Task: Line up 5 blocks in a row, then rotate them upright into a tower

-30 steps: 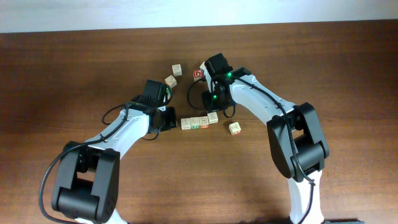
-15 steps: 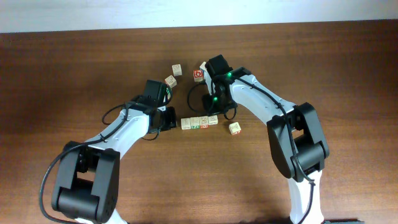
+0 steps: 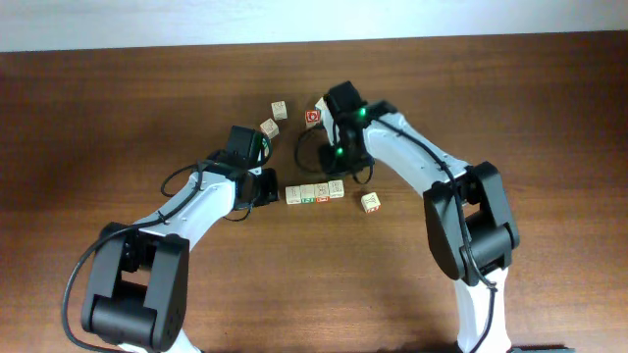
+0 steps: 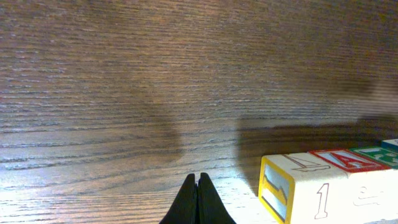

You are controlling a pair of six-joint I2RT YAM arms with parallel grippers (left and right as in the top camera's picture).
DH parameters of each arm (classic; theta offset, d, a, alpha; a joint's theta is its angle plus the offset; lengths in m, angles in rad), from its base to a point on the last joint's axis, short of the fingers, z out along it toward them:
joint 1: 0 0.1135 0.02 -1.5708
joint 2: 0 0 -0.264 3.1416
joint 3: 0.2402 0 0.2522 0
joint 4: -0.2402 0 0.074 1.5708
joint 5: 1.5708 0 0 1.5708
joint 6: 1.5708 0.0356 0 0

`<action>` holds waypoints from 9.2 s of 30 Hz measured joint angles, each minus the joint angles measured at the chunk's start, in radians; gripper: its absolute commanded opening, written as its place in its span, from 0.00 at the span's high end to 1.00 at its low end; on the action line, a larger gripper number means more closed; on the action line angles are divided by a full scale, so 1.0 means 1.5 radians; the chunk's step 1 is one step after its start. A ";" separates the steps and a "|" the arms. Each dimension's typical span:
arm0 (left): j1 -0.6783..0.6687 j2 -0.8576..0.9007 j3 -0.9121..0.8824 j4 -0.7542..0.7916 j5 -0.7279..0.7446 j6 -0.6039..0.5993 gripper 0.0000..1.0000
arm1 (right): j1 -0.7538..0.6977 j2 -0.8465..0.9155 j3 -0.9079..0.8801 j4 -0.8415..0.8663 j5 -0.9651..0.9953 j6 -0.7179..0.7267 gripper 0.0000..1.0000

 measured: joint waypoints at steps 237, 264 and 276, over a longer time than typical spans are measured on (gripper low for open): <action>0.159 0.007 0.122 -0.103 0.098 0.069 1.00 | 0.019 -0.103 -0.051 0.067 -0.533 -0.003 0.57; 0.159 0.007 0.122 -0.113 0.098 0.069 1.00 | 0.020 -0.097 -0.013 0.070 -0.480 0.156 0.52; 0.159 0.007 0.122 -0.113 0.098 0.069 1.00 | 0.020 -0.086 0.005 0.088 -0.487 0.176 0.51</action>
